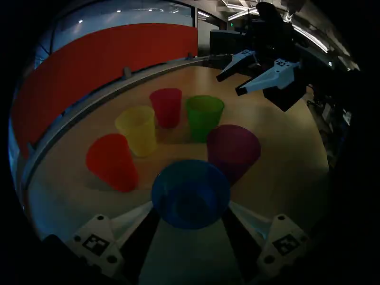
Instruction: Pour water
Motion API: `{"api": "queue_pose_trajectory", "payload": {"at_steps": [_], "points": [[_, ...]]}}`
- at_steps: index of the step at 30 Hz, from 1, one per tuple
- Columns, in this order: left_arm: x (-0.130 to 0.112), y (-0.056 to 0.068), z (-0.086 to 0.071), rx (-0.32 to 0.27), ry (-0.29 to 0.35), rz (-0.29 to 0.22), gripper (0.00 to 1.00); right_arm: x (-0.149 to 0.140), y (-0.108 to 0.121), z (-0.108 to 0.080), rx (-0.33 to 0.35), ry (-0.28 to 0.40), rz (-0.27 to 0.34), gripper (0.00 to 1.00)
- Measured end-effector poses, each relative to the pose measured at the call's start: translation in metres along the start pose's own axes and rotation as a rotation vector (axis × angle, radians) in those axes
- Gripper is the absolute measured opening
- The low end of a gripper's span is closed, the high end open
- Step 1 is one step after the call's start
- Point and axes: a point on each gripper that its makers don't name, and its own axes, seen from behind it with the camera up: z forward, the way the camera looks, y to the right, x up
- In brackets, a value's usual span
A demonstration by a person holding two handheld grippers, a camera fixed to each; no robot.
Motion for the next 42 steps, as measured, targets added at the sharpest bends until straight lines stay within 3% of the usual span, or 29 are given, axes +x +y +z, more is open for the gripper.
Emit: {"api": "queue_pose_trajectory", "payload": {"at_steps": [18, 37, 42], "points": [[0.001, -0.001, 0.000, -0.012, 0.003, -0.006, 0.81, -0.026, -0.006, 0.039, 0.020, -0.075, -0.040, 1.00], [0.001, -0.001, -0.001, -0.015, 0.005, -0.009, 0.81, -0.022, -0.015, 0.076, 0.037, -0.087, -0.039, 1.00], [0.002, -0.001, -0.002, -0.018, 0.010, -0.022, 0.81, -0.022, -0.013, 0.080, 0.024, -0.085, -0.040, 0.92]]}}
